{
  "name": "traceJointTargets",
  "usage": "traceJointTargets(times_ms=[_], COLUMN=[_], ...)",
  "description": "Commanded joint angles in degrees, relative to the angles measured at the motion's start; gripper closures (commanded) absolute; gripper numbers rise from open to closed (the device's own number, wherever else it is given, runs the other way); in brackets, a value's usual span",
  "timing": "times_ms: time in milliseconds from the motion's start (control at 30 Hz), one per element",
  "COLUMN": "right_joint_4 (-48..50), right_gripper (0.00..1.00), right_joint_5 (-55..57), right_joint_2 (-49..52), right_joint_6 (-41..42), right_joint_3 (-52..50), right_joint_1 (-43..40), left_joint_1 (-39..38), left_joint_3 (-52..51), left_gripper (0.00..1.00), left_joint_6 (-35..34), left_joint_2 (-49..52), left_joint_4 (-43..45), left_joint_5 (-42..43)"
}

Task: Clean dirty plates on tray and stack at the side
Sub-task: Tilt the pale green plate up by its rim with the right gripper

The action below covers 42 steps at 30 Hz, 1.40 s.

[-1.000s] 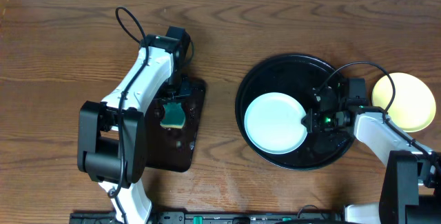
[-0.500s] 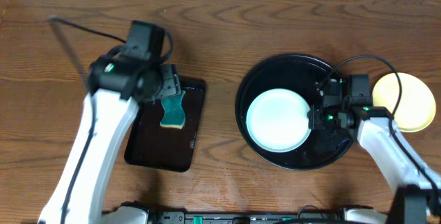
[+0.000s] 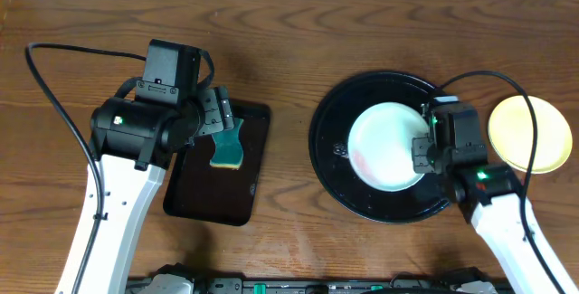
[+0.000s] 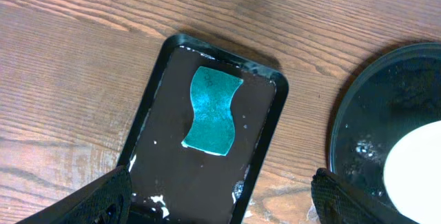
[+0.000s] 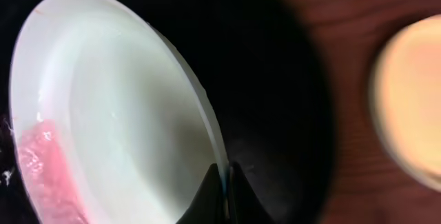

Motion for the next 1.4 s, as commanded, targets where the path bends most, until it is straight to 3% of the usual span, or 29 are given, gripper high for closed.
traceJointTargets(times_ms=[0,333,567,767,1367], right_joint_4=[0.9,1.8,6.4,6.9,7.9], right_gripper=[0.99,0.99,0.99,0.99,0.99], right_joint_5=[11.7,29.0,38.1,43.1,45.8], right_joint_2=[-3.5,-6.8,-6.8,-6.8,-6.7], right_joint_6=[1.8,0.0,-11.7,-15.2,-17.7], right_joint_3=[0.8,0.8,0.8,0.8,0.8], right_joint_1=[2.6,14.8,24.9,31.6,36.2], left_joint_1=[0.3,0.3,0.3,0.3,0.3], left_joint_3=[0.0,0.0,0.0,0.0,0.0], left_gripper=[0.16,0.16,0.16,0.16,0.16], left_joint_6=[-0.3,-0.3,-0.3,-0.3,-0.3], left_joint_2=[-0.3,-0.3,-0.3,-0.3,-0.3], left_joint_4=[-0.3,-0.3,-0.3,-0.3,-0.3], left_joint_5=[-0.1,-0.1,-0.1,-0.2,-0.2])
